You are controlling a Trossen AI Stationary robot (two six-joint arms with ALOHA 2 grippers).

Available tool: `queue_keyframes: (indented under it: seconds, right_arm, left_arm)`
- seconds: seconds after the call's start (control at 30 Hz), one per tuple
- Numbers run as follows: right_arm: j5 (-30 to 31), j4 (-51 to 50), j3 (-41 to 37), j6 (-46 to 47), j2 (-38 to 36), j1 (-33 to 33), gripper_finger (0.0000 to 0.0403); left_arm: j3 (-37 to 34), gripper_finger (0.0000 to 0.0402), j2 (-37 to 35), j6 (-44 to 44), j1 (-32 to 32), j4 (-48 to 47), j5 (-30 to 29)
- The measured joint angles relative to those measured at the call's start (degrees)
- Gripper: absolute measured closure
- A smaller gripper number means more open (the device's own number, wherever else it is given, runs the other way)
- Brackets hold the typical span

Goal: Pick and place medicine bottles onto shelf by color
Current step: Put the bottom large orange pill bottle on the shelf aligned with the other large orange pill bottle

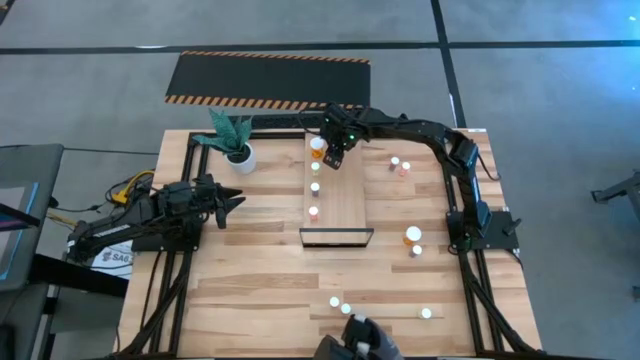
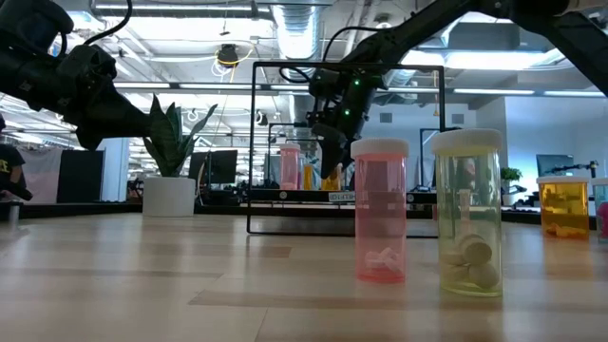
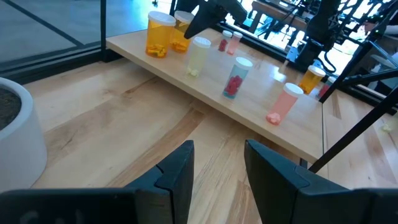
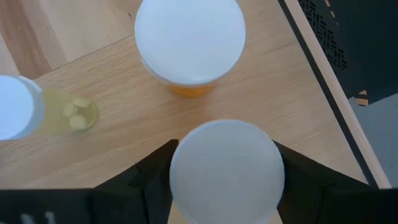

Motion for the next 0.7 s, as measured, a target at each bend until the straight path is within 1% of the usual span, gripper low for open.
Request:
queue_keyframes:
  seconds: [0.27,0.5,0.7]
  right_arm:
    - [0.1,0.5,0.0,0.3,0.0,-0.4,0.0113]
    - [0.1,0.4,0.0,4.0,0.0,-0.4,0.0079]
    - [0.9,-0.8,0.0,8.1,0.0,-0.4,0.0062]
  left_arm:
    - [0.0,0.0274,0.0,0.0,0.0,0.0,0.0]
    - [0.0,0.0274,0.0,0.0,0.0,0.0,0.0]
    - [0.0,0.0274,0.0,0.0,0.0,0.0,0.0]
